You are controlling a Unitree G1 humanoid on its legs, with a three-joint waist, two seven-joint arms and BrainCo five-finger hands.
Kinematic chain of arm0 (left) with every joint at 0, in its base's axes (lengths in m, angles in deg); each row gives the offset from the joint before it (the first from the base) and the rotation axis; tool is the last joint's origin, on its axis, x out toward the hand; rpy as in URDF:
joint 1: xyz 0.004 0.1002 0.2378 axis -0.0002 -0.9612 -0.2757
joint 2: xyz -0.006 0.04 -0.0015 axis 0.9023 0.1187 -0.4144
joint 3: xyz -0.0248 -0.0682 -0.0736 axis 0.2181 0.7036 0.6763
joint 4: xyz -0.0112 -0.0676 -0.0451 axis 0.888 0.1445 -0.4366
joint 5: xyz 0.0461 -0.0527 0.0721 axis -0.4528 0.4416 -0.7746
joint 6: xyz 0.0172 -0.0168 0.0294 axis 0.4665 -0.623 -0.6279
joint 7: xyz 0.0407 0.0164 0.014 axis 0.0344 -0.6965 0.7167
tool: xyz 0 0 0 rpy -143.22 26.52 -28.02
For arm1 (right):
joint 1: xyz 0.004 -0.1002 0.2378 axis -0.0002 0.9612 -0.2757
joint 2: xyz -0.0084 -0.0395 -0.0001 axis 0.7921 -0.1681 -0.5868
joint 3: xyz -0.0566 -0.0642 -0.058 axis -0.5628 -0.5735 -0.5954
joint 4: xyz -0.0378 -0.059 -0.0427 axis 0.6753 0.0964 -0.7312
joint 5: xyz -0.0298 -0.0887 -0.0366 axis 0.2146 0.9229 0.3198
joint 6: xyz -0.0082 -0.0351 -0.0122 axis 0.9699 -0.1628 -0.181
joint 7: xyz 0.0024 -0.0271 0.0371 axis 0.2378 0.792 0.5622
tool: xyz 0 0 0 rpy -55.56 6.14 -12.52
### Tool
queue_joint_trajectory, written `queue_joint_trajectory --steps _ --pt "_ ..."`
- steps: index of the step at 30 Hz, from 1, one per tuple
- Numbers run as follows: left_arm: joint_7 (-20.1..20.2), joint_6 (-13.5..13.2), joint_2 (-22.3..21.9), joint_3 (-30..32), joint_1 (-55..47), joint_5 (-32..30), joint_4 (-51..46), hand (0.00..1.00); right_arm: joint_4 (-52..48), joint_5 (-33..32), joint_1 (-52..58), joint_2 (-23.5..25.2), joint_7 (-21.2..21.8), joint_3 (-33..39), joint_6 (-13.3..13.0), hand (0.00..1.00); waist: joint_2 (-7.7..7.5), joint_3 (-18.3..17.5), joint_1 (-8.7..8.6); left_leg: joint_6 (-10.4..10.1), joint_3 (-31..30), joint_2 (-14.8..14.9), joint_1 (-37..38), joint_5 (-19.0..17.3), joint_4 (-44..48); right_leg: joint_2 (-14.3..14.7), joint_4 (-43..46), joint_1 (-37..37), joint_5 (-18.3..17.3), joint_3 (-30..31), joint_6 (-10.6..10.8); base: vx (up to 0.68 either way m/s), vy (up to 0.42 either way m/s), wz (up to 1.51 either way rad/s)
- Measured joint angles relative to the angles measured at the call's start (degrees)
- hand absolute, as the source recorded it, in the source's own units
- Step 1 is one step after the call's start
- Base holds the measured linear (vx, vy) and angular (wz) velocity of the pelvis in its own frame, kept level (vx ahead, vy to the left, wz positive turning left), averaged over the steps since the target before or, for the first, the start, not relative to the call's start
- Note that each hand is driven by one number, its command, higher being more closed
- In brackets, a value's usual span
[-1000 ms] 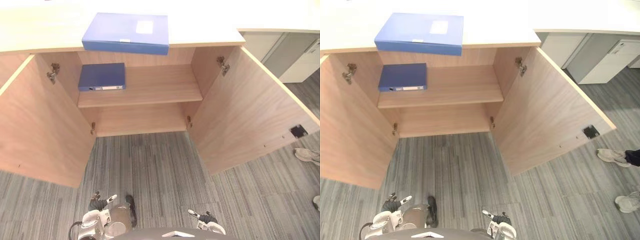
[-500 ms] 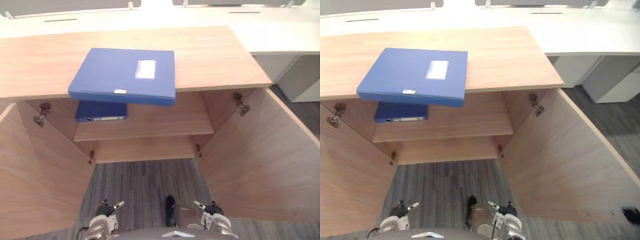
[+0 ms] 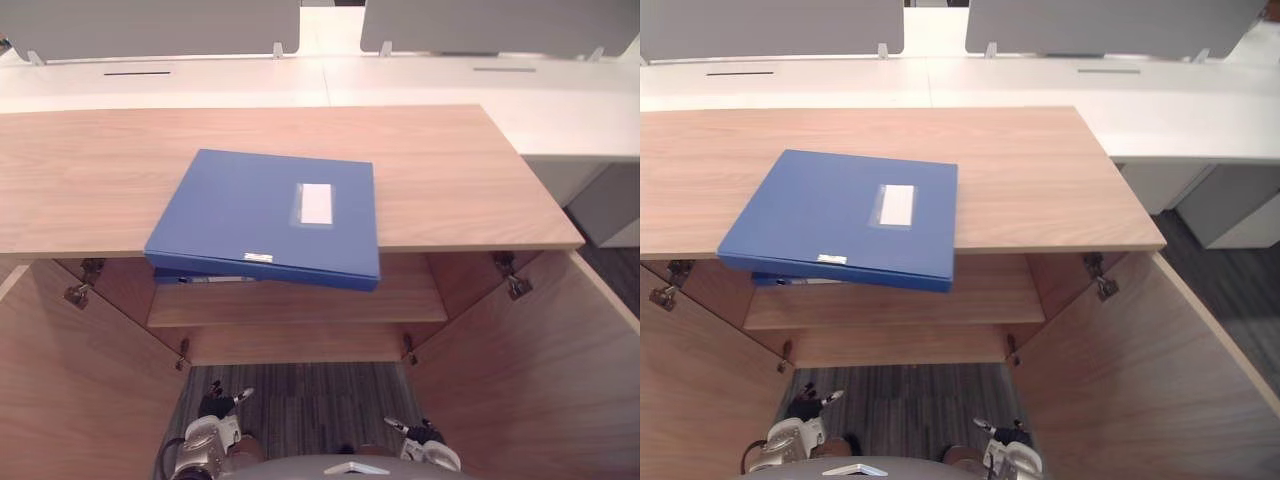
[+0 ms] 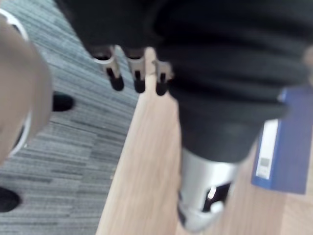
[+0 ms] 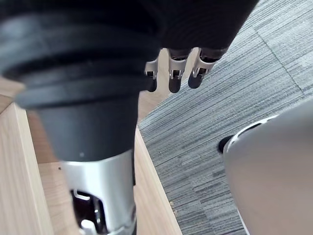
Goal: Walk over to the cabinet, pick up the folder, carry it to the office cabinet, place the folder inside the office cabinet, then close the office cabinet door
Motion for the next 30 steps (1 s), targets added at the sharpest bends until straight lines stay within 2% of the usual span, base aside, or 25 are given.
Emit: queue_joint_trajectory --steps 1,3,4,9,11,13,14,17,22,30 --pt "0.0 0.0 0.7 0.0 -0.4 -0.1 0.3 0.00 0.3 0.1 0.2 0.5 0.0 0.1 0.0 0.00 -0.74 -0.4 0.03 0.0 0.6 -0.8 1.2 0.0 -0.7 -0.3 -1.2 0.8 0.6 0.8 0.6 0.05 0.123 -0.23" --pt "0.1 0.0 1.4 -0.6 -0.8 -0.8 1.1 0.00 0.4 0.5 0.7 0.9 0.2 0.4 0.0 0.00 -1.16 -0.7 -0.28 0.4 0.7 -2.0 3.5 0.3 -2.4 -1.0 -3.0 2.9 1.1 1.1 1.2 0.01 0.114 -0.12" --pt "0.4 0.0 1.7 -2.1 -0.8 -1.1 1.6 0.00 0.7 0.5 0.8 1.0 0.2 0.9 0.0 0.00 -1.03 -0.8 -0.32 1.1 0.7 -2.8 4.4 0.8 -3.9 -1.3 -3.7 3.5 1.5 1.3 1.4 -0.02 0.082 0.00" --pt "0.4 -0.1 3.7 -7.5 -1.5 -2.1 2.0 0.00 2.5 0.5 -0.4 -0.3 0.3 1.2 0.0 0.00 -0.35 -0.8 -0.63 1.8 -0.3 -4.6 7.2 5.5 -11.1 -1.3 -6.0 4.1 3.2 1.1 1.4 -0.09 0.015 0.06" --pt "-0.1 -0.2 3.7 -9.6 -1.6 -2.1 1.5 0.00 2.7 0.5 -0.5 -1.3 0.3 0.5 0.1 0.00 0.80 -0.5 -0.67 2.1 -1.4 -5.1 8.0 7.2 -13.9 -1.3 -6.5 4.1 3.6 1.0 1.5 -0.10 -0.007 0.09" --pt "-0.3 -0.2 3.7 -11.1 -3.0 -2.2 -0.2 0.00 2.6 0.5 -1.0 -1.7 0.2 -0.4 0.0 0.00 0.90 -0.5 -0.66 2.1 -2.5 -5.5 8.2 7.8 -14.9 -1.3 -6.9 4.1 3.8 1.0 1.3 -0.07 0.010 0.03" --pt "-0.9 -0.3 3.9 -12.5 -4.4 -2.8 -3.2 0.00 2.6 0.5 -1.0 -1.7 0.2 -0.7 0.0 0.00 1.27 -0.7 -0.67 2.3 -3.0 -5.7 8.2 8.1 -15.4 -1.3 -7.2 4.1 4.1 1.0 1.3 -0.06 0.017 0.03" --pt "-1.5 -0.9 4.9 -15.8 -7.9 -4.0 -14.5 0.00 2.1 0.5 -0.9 -2.2 0.0 -3.0 -0.2 0.00 1.06 -0.6 -0.48 2.1 -5.0 -6.3 8.1 8.5 -16.4 -1.3 -8.2 4.0 4.7 1.1 1.5 -0.06 0.020 0.03" --pt "-1.3 -3.8 7.0 -18.1 -15.7 -4.5 -38.6 0.00 1.9 0.5 -0.8 -2.2 -0.1 -5.5 -0.3 0.00 0.75 -0.5 -0.05 2.2 -7.0 -7.3 8.2 8.5 -17.3 -1.9 -8.4 4.1 4.5 1.0 1.9 -0.01 0.029 0.05" --pt "-1.7 -6.5 7.0 -18.0 -20.2 -4.4 -53.7 0.00 1.5 0.5 -0.2 -2.7 -0.2 -7.3 -0.3 0.00 1.61 -0.9 1.10 3.0 -8.1 -7.5 9.1 8.7 -17.4 -1.8 -9.2 6.1 4.6 0.2 2.1 0.04 0.004 0.07"
